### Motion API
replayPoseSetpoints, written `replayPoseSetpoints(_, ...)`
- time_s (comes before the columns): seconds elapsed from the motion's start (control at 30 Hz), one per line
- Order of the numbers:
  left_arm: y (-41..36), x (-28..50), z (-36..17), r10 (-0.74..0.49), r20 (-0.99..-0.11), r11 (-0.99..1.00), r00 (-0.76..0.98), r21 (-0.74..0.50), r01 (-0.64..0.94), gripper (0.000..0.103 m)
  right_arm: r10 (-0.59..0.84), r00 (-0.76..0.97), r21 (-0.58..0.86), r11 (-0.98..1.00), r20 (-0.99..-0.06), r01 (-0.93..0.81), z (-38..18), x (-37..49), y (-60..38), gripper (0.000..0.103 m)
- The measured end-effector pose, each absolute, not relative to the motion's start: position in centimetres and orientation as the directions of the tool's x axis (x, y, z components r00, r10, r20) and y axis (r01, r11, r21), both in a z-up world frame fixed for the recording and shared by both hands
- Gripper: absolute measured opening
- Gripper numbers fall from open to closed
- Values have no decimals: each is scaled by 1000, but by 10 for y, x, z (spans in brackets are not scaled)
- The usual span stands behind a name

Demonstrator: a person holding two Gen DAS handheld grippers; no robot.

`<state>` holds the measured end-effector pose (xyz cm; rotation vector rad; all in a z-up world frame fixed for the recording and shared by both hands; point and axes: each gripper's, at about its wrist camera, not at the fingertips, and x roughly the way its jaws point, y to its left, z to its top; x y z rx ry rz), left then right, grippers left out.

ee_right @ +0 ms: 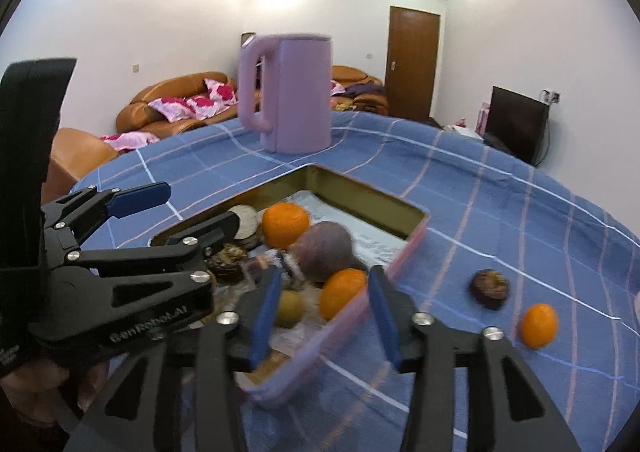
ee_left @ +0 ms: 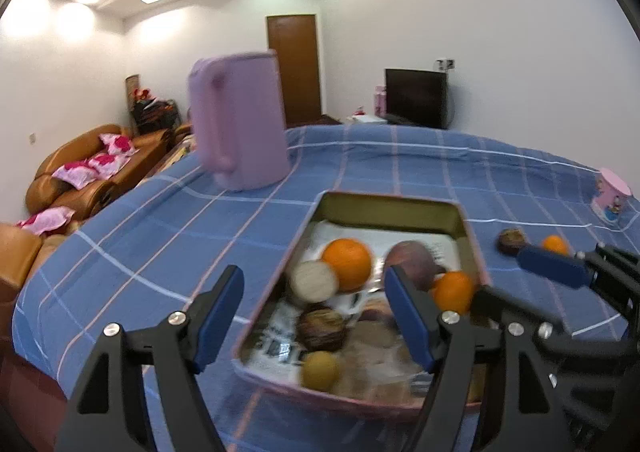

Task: Organize fruits
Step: 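Move both tools back over the remaining fruit on the cloth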

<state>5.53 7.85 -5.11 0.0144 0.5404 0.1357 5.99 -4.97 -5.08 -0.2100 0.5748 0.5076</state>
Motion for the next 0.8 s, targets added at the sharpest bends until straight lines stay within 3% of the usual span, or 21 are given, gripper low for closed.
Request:
replayPoseSetpoints(0.1, 56, 55, -44, 96, -500, 995, 861, 59, -77, 80, 346, 753, -67, 887, -560, -457, -43, 62, -80, 50)
replayPoseSetpoints(0.4, -16, 74, -33, -14, -509, 990, 861, 111, 82, 80, 92, 778, -109, 973, -622, -203, -51, 99, -164, 50)
replayPoseSetpoints(0.8, -47, 114, -41, -30, -576, 985, 817, 122, 122, 80, 120, 680, -30, 978, -724, -205, -79, 149, -169, 50)
